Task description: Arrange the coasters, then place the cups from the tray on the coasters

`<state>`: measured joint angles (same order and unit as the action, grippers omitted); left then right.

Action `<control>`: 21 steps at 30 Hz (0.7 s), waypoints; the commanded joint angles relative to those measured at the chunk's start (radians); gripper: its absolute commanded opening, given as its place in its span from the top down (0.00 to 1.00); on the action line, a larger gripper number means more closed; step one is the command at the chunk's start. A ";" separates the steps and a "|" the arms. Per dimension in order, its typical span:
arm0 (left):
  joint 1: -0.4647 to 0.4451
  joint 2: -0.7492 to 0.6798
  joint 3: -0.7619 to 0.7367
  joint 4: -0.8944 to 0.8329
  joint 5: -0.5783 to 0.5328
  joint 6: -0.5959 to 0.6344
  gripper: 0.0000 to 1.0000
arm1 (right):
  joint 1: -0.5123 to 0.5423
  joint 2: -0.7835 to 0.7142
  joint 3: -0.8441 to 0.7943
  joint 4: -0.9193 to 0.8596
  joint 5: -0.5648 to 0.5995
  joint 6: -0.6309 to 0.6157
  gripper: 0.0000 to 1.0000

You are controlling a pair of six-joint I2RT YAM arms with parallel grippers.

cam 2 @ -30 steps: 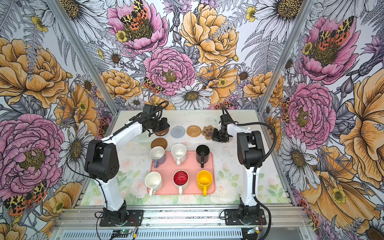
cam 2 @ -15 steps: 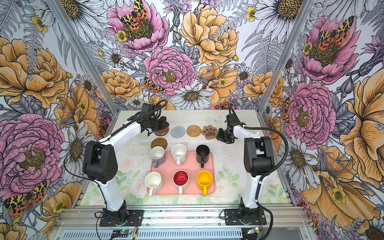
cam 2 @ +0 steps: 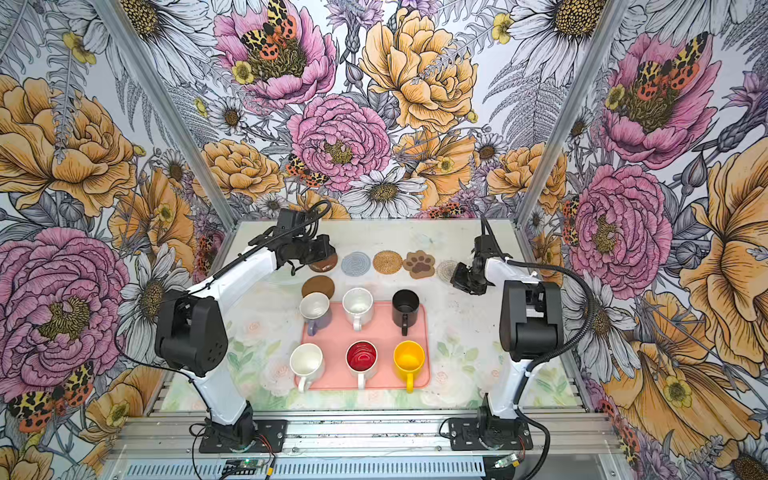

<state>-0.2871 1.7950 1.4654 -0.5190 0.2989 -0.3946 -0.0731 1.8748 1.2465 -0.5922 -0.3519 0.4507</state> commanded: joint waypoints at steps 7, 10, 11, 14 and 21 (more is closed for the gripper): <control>0.022 -0.051 -0.041 0.014 -0.029 -0.003 1.00 | -0.010 0.086 0.055 0.006 0.002 -0.012 1.00; 0.026 -0.055 -0.046 0.013 -0.030 -0.004 1.00 | -0.011 0.106 0.067 0.008 0.004 -0.009 1.00; 0.026 -0.055 -0.048 0.014 -0.032 -0.005 1.00 | -0.010 0.113 0.074 0.008 0.004 -0.007 1.00; 0.025 -0.056 -0.055 0.013 -0.032 -0.008 1.00 | -0.011 0.134 0.096 0.008 0.008 -0.006 1.00; 0.025 -0.058 -0.069 0.013 -0.034 -0.009 1.00 | -0.013 0.178 0.142 0.008 -0.001 0.005 1.00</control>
<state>-0.2707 1.7653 1.4090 -0.5190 0.2863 -0.3946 -0.0803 2.0254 1.3582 -0.5919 -0.3550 0.4519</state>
